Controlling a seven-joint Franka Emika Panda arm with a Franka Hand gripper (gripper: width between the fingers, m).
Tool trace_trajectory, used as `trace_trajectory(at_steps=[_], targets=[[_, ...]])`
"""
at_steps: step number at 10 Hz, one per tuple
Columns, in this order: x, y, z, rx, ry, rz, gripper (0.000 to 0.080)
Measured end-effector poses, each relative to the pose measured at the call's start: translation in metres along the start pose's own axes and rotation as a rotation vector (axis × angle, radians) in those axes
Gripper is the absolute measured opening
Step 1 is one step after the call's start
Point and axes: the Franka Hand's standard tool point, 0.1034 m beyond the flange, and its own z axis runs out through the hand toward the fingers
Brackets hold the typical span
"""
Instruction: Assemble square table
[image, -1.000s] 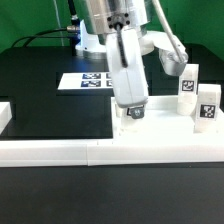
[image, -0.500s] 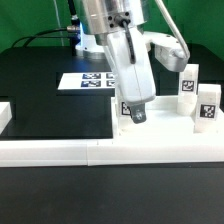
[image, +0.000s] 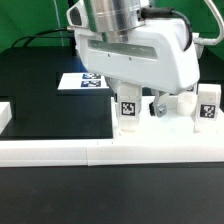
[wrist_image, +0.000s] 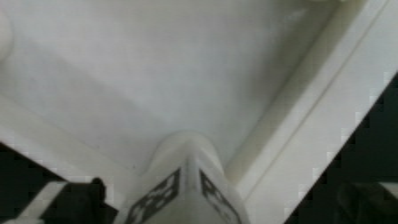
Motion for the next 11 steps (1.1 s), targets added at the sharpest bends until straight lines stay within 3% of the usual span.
trace_trajectory(at_steps=[2, 3, 6, 7, 8, 9, 11], targets=[[0.0076, 0.0004, -0.0074, -0.028, 0.058, -0.332, 0.0649], [0.0102, -0.0001, -0.01, -0.021, 0.103, -0.487, 0.0649], [0.0094, 0.0008, -0.0081, -0.024, 0.097, -0.451, 0.062], [0.0092, 0.0008, -0.0078, -0.023, 0.096, -0.429, 0.0436], [0.0087, 0.0011, -0.0074, -0.02, 0.095, -0.368, 0.0436], [0.0107, 0.0048, -0.0065, -0.023, 0.095, -0.295, 0.03], [0.0115, 0.0056, -0.0063, -0.01, 0.092, -0.132, 0.03]])
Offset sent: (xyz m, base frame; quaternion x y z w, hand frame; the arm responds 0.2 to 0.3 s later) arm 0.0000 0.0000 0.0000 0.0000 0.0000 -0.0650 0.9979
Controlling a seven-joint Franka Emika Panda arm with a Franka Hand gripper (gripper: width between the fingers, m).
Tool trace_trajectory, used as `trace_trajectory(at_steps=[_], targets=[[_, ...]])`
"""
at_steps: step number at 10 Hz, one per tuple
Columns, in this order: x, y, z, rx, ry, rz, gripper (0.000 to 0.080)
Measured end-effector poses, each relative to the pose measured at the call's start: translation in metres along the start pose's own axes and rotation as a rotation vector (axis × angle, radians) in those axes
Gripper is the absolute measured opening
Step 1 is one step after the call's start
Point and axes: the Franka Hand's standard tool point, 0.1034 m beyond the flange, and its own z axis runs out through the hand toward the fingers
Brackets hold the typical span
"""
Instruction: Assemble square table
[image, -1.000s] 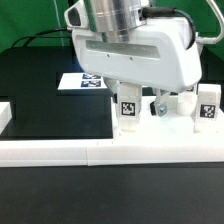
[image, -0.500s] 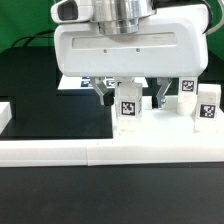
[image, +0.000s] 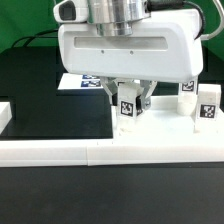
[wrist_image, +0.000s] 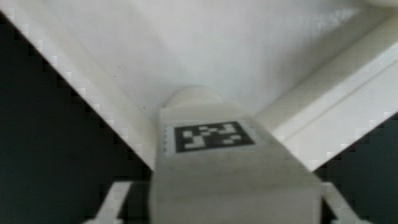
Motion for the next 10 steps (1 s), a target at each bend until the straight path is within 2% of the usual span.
trace_trajectory(at_steps=[1, 3, 5, 7, 8, 9, 10], targets=[[0.003, 0.002, 0.001, 0.004, 0.001, 0.113, 0.03], [0.008, 0.01, 0.001, 0.068, -0.028, 0.556, 0.0299], [0.007, 0.011, 0.002, 0.114, -0.095, 0.782, 0.03], [0.006, 0.01, 0.002, 0.115, -0.106, 0.827, 0.03], [0.005, 0.01, 0.003, 0.116, -0.101, 0.753, 0.0395], [0.0, 0.006, 0.004, 0.121, -0.095, 0.605, 0.0534], [-0.007, -0.002, 0.004, 0.101, -0.07, 0.411, 0.0613]])
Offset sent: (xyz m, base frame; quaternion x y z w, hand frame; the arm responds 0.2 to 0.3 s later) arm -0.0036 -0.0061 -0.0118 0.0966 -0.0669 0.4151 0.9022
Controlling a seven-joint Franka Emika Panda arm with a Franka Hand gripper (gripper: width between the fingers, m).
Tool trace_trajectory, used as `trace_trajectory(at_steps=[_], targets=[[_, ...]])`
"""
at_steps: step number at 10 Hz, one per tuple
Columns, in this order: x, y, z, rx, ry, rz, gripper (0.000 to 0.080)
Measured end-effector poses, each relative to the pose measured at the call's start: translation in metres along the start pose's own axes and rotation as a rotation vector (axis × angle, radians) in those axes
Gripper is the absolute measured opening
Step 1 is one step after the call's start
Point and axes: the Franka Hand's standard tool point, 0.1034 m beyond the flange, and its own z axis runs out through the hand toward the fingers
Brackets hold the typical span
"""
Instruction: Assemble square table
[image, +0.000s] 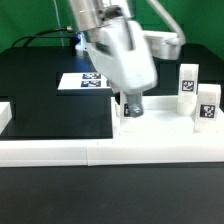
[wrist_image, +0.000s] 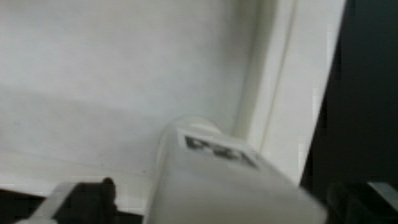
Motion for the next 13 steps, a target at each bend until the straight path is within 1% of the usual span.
trace_trajectory(at_steps=[1, 2, 4, 5, 6, 7, 8, 9, 11, 12, 13], targets=[[-0.006, -0.001, 0.001, -0.024, 0.0, -0.22, 0.0613], [-0.004, 0.0, 0.001, -0.023, 0.001, -0.267, 0.0643], [-0.003, 0.0, 0.001, -0.024, 0.001, -0.388, 0.0648], [0.001, 0.003, 0.001, -0.033, 0.011, -0.642, 0.0649], [0.001, 0.001, 0.0, -0.056, 0.028, -0.811, 0.0649], [0.002, -0.001, -0.002, -0.066, 0.042, -0.968, 0.0649], [0.011, 0.002, -0.003, -0.061, 0.07, -1.103, 0.0649], [0.012, 0.004, -0.002, -0.06, 0.069, -1.056, 0.0649], [0.012, 0.004, -0.002, -0.061, 0.069, -1.058, 0.039], [0.012, 0.004, -0.001, -0.057, 0.07, -0.987, 0.039], [0.012, 0.004, -0.001, -0.053, 0.072, -0.904, 0.0285]])
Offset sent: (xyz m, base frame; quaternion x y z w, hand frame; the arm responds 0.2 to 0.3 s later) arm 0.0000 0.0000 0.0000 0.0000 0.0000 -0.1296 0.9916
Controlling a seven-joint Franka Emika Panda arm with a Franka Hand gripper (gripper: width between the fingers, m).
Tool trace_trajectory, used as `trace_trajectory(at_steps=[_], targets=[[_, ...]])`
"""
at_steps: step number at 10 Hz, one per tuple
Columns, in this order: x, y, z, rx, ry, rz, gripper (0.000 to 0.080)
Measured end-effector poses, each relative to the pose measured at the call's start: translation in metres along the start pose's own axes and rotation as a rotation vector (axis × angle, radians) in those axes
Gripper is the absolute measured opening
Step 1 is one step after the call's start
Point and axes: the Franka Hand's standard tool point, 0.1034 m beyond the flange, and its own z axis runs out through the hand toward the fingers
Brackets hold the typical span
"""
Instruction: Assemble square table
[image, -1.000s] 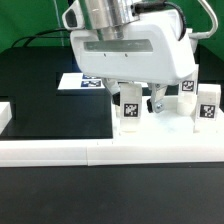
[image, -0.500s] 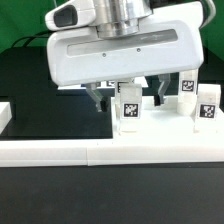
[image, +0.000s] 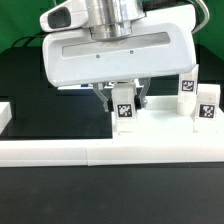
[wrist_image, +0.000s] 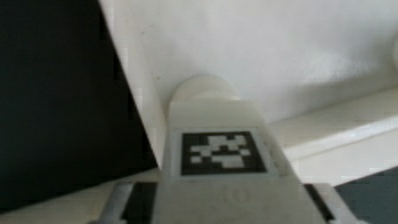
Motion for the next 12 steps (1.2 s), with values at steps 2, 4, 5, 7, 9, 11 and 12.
trace_trajectory(at_steps=[2, 4, 5, 7, 9, 11, 12], targets=[[0.0004, 0.0006, 0.0003, 0.0, 0.002, 0.146, 0.0285], [0.0011, 0.0017, 0.0008, -0.002, 0.008, 0.373, 0.0285], [0.0006, 0.0022, 0.0008, 0.0, 0.004, 0.554, 0.0285], [-0.0022, -0.0003, 0.0009, 0.0, -0.021, 0.887, 0.0285], [-0.003, 0.0011, 0.0013, 0.048, -0.06, 1.233, 0.0285], [-0.0034, -0.0001, 0.0002, 0.045, -0.08, 1.341, 0.0285], [-0.004, 0.0002, 0.0008, 0.044, -0.08, 1.324, 0.0376]])
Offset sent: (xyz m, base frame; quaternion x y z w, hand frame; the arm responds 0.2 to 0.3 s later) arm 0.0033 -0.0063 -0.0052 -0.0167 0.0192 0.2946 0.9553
